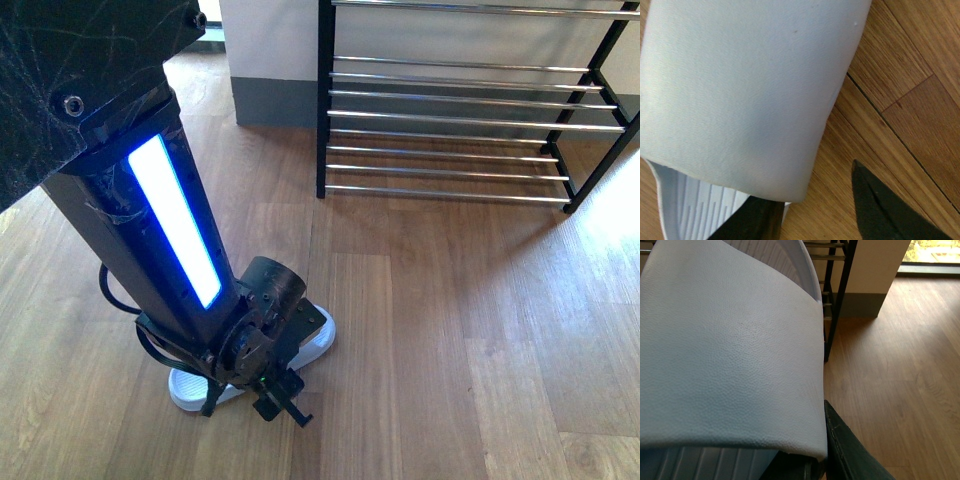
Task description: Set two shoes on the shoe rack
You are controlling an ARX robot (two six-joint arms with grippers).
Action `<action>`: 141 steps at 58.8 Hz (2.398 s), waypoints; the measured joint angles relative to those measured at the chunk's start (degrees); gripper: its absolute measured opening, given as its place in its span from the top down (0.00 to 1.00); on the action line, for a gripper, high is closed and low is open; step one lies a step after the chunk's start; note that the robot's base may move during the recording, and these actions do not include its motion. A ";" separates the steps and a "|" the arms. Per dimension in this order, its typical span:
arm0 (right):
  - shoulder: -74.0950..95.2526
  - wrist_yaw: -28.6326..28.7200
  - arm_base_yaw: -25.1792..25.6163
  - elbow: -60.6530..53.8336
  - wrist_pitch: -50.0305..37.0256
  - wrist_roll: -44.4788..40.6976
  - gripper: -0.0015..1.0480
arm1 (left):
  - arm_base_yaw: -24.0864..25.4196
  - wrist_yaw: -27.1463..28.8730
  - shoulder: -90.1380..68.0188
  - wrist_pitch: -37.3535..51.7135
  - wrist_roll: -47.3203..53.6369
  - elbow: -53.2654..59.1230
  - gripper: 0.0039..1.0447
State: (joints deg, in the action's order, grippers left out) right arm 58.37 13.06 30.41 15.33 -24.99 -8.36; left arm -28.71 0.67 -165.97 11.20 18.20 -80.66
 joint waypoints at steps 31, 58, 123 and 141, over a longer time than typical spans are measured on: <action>0.00 0.00 0.00 0.00 0.00 0.00 0.98 | 0.26 0.26 0.00 0.42 0.07 0.00 0.99; 0.00 0.00 0.00 0.00 0.00 0.00 0.98 | 4.28 0.50 10.01 9.16 -1.75 9.51 0.99; 0.00 0.00 0.00 0.00 0.00 0.00 0.98 | 14.60 7.93 94.55 11.10 -15.47 63.76 0.99; 0.00 0.00 0.00 0.00 0.00 0.00 0.98 | 14.29 12.92 124.23 -6.64 -20.48 69.29 0.99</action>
State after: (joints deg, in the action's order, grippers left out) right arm 58.37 13.06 30.41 15.33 -24.99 -8.36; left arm -14.41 13.58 -41.74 4.56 -2.28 -11.38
